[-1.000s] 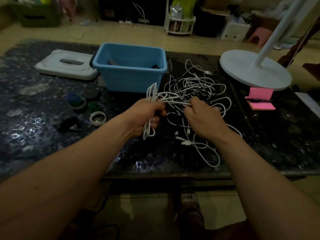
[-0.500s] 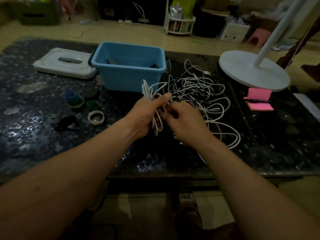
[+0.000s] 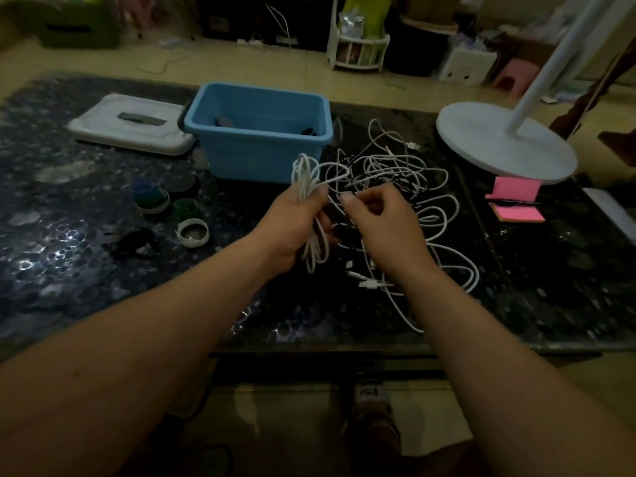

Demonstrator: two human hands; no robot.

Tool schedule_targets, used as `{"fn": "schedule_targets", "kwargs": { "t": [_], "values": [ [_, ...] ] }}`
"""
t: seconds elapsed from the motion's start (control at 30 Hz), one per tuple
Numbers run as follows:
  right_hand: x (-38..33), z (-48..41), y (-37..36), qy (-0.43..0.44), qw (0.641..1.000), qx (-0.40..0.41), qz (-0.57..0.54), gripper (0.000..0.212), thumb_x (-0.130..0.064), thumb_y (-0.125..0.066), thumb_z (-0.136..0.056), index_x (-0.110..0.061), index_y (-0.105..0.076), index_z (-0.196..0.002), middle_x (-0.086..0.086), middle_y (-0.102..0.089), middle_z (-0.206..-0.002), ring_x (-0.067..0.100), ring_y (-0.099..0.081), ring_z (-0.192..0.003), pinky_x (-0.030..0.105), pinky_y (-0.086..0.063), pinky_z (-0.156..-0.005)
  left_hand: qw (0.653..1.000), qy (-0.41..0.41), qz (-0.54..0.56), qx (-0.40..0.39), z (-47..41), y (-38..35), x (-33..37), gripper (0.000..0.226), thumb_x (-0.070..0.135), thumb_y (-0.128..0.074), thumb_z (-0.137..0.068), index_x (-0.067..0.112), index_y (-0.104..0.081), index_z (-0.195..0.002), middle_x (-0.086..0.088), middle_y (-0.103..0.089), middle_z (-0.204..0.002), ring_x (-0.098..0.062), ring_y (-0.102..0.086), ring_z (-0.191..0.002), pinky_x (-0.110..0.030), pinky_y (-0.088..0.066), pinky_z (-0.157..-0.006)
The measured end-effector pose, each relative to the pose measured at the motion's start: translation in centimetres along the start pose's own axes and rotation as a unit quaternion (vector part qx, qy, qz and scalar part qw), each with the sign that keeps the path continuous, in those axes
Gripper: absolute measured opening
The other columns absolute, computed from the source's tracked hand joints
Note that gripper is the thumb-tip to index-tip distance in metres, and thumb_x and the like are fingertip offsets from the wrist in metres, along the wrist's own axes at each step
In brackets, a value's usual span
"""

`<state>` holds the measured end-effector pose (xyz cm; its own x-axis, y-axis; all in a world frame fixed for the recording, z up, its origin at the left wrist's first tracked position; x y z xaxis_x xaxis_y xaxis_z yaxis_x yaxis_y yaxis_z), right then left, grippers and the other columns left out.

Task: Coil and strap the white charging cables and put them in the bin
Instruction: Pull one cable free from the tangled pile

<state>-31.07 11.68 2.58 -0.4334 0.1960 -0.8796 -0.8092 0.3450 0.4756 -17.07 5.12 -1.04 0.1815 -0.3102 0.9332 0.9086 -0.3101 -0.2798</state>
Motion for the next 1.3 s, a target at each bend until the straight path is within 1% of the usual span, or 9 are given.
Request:
{"fn": "schedule_targets", "kwargs": {
  "t": [0.13,0.23,0.3,0.47,0.67,0.83,1.0,1.13,1.3],
  "values": [
    [-0.2,0.1,-3.0,-0.061,0.969,-0.133,-0.197,0.028,-0.046,-0.075,-0.094,-0.02,-0.071,-0.105,-0.004,-0.079,-0.091,0.02,-0.077,-0.088,0.036,-0.059,-0.069,0.983,-0.003,-0.117,-0.142,1.9,-3.1,-0.4,0.024,0.019,-0.042,-0.11,0.02,-0.064,-0.1,0.001,-0.037,-0.056,-0.013,-0.031,-0.045,-0.024,-0.031,-0.043],
    [-0.2,-0.6,-3.7,-0.071,0.971,-0.09,-0.211,0.022,-0.034,-0.08,-0.092,-0.016,-0.069,-0.095,0.005,-0.08,-0.088,0.03,-0.078,-0.084,0.05,-0.065,-0.073,0.967,-0.006,-0.18,-0.18,2.5,-3.9,-0.7,0.022,0.006,-0.04,-0.1,0.018,-0.056,-0.09,0.001,-0.033,-0.054,-0.013,-0.028,-0.043,-0.024,-0.028,-0.044],
    [-0.6,-0.8,-3.9,-0.034,0.98,-0.063,-0.187,0.014,-0.024,-0.074,-0.098,-0.011,-0.072,-0.101,0.006,-0.082,-0.093,0.022,-0.079,-0.089,0.044,-0.064,-0.086,0.968,-0.004,-0.183,-0.172,2.4,-3.6,-0.6,0.015,0.007,-0.045,-0.094,0.016,-0.054,-0.084,0.0,-0.037,-0.053,-0.013,-0.033,-0.043,-0.024,-0.03,-0.045],
    [-1.6,-1.4,-3.3,-0.008,0.977,0.019,-0.212,0.008,-0.019,-0.065,-0.104,-0.015,-0.068,-0.098,0.011,-0.076,-0.081,0.019,-0.076,-0.075,0.031,-0.061,-0.069,0.968,0.016,-0.194,-0.159,2.2,-2.7,-0.5,0.021,0.011,-0.056,-0.105,0.016,-0.068,-0.088,-0.002,-0.066,-0.067,-0.018,-0.062,-0.066,-0.036,-0.057,-0.066],
    [-1.5,-2.5,-3.8,-0.062,0.95,0.017,-0.306,0.012,-0.018,-0.067,-0.103,-0.01,-0.062,-0.095,0.01,-0.067,-0.071,0.017,-0.07,-0.062,0.031,-0.058,-0.059,0.949,-0.059,-0.278,-0.135,1.6,-1.6,0.6,0.023,0.031,-0.055,-0.108,0.016,-0.073,-0.108,0.014,-0.073,-0.108,0.004,-0.071,-0.083,-0.016,-0.053,-0.074],
    [-1.8,-2.8,-4.3,-0.124,0.864,-0.052,-0.486,0.017,-0.007,-0.061,-0.102,-0.01,-0.058,-0.119,0.008,-0.072,-0.079,0.02,-0.072,-0.066,0.033,-0.062,-0.065,0.915,-0.047,-0.375,-0.14,1.3,-0.7,1.0,0.034,0.037,-0.051,-0.11,0.02,-0.075,-0.093,0.014,-0.072,-0.072,0.004,-0.061,-0.064,-0.022,-0.048,-0.068],
    [-1.1,-2.8,-4.0,-0.145,0.863,-0.022,-0.483,0.02,0.002,-0.048,-0.099,-0.009,-0.061,-0.108,0.007,-0.075,-0.078,0.019,-0.073,-0.066,0.034,-0.062,-0.066,0.874,-0.047,-0.457,-0.16,1.9,-1.0,1.0,0.04,0.042,-0.048,-0.109,0.02,-0.066,-0.08,0.005,-0.062,-0.068,-0.008,-0.053,-0.061,-0.032,-0.044,-0.063],
    [-1.7,-2.3,-4.0,-0.129,0.86,-0.05,-0.492,0.013,-0.021,-0.059,-0.101,-0.012,-0.064,-0.093,0.003,-0.066,-0.073,0.018,-0.064,-0.066,0.033,-0.055,-0.069,0.886,-0.02,-0.441,-0.141,1.6,-0.2,0.8,0.041,0.043,-0.05,-0.108,0.017,-0.07,-0.084,0.003,-0.062,-0.068,-0.009,-0.053,-0.06,-0.029,-0.044,-0.062],
    [-2.6,-2.3,-4.3,-0.146,0.849,-0.067,-0.504,0.052,-0.064,-0.065,-0.093,-0.021,-0.052,-0.067,-0.002,-0.041,-0.061,0.013,-0.041,-0.054,0.028,-0.038,-0.059,0.874,-0.026,-0.467,-0.132,1.4,0.4,1.1,0.043,0.041,-0.051,-0.108,0.017,-0.065,-0.076,0.0,-0.064,-0.072,-0.012,-0.055,-0.065,-0.031,-0.043,-0.066]
  ]
}}
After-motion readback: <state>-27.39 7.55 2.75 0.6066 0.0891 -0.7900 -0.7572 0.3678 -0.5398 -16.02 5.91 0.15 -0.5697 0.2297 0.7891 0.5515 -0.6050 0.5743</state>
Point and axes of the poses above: each hand's wrist, its own z-axis away from the middle knuckle, its own y-axis out of the back of the hand, x = y × z, the point moved 6 cm from there along -z, towards the middle knuckle
